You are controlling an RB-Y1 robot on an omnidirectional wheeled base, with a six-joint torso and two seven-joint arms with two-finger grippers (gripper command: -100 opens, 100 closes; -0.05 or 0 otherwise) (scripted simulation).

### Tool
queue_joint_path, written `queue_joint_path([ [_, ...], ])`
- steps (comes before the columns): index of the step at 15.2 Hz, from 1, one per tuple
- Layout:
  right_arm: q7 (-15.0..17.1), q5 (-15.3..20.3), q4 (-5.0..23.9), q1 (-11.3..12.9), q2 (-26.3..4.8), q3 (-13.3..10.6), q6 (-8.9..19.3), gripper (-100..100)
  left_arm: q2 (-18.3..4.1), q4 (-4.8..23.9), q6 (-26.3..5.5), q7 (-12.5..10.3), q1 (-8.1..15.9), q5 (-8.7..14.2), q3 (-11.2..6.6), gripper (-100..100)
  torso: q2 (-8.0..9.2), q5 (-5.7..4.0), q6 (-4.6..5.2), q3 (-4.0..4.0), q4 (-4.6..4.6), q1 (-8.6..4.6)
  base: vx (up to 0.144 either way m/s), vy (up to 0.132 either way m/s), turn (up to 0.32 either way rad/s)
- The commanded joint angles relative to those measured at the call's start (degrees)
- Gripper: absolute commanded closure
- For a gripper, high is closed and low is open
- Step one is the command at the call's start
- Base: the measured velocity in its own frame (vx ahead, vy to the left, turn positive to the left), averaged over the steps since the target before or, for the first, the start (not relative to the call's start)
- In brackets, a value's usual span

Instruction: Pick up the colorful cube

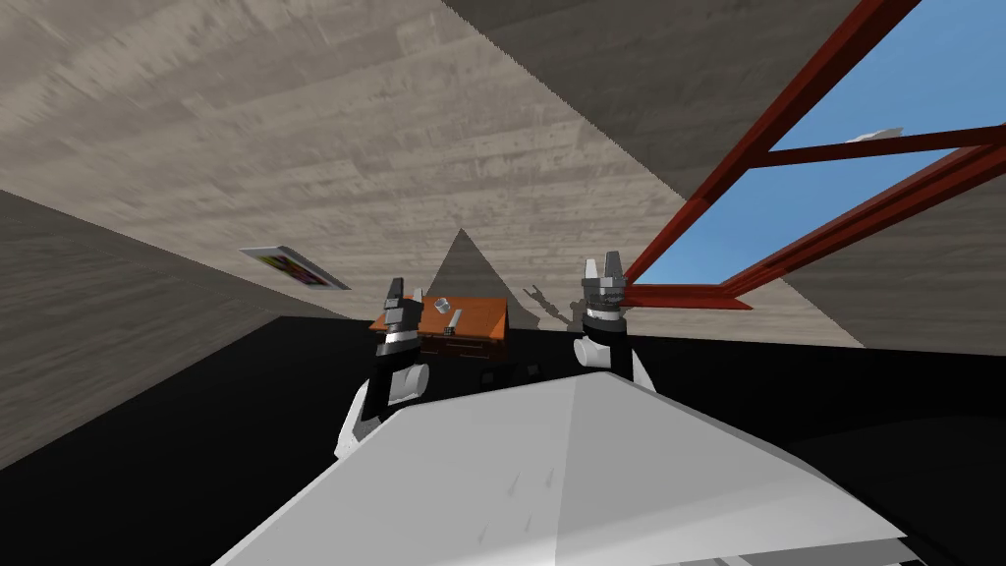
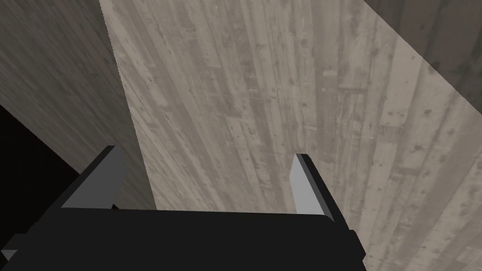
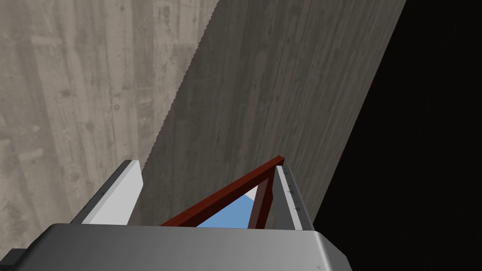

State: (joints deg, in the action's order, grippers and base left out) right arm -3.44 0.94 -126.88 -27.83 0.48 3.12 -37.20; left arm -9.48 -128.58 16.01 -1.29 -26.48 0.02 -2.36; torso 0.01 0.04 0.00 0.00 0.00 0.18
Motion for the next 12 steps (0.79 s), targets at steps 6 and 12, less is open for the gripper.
queue_joint_path([
  [6, 0.0, 0.0, 0.0, 0.0, 0.0, 0.0, 0.0, 0, -3.3, 8.7, -3.6, 0.8, 4.7, 2.1, 0.19, -100, 0.02, 0.0, 0.0, 0.01, 0.01, 0.03, -0.013, 0.037, -0.011],
  [12, 0.0, 0.0, 0.0, 0.0, 0.0, 0.0, 0.0, 0, -5.3, 17.5, -7.6, 1.4, 9.6, 4.5, 0.36, -100, 0.03, 0.01, 0.01, 0.01, 0.01, 0.03, -0.017, 0.041, -0.012],
])
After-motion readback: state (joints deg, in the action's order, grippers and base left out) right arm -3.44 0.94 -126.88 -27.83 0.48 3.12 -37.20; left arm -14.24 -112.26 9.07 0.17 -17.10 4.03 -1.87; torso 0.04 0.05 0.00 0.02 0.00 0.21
